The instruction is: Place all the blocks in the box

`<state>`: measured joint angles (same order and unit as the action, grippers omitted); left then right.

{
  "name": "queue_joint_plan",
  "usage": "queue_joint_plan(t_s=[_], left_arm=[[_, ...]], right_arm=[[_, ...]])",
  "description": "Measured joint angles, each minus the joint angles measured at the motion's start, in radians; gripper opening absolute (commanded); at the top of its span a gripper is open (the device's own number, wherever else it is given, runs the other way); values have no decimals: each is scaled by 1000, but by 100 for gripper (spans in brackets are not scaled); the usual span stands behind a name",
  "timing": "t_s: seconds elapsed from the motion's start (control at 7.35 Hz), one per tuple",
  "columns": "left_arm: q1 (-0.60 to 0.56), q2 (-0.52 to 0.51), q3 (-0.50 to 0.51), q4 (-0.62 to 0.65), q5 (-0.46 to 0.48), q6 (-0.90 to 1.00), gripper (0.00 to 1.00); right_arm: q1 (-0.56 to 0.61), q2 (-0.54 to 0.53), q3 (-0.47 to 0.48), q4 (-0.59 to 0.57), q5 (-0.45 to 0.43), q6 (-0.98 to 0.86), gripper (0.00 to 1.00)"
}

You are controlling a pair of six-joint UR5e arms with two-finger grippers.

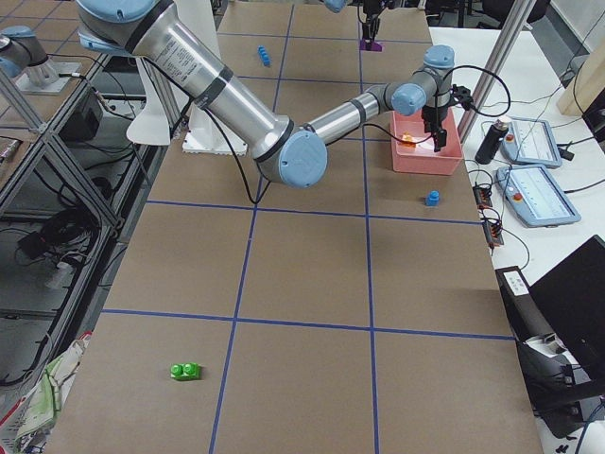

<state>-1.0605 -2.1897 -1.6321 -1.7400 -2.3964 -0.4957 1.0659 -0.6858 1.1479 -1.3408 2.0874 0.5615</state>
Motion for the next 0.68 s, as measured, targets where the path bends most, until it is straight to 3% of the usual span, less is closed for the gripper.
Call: queue_joint_plan(t_s=[0.41, 0.68], left_arm=[[10, -276, 365, -215, 41, -173, 0], [53, -405, 566, -330, 187, -233, 0]], right_arm=[[37, -118, 2, 60, -23, -145, 100], [36, -131, -68, 154, -43, -94, 100]])
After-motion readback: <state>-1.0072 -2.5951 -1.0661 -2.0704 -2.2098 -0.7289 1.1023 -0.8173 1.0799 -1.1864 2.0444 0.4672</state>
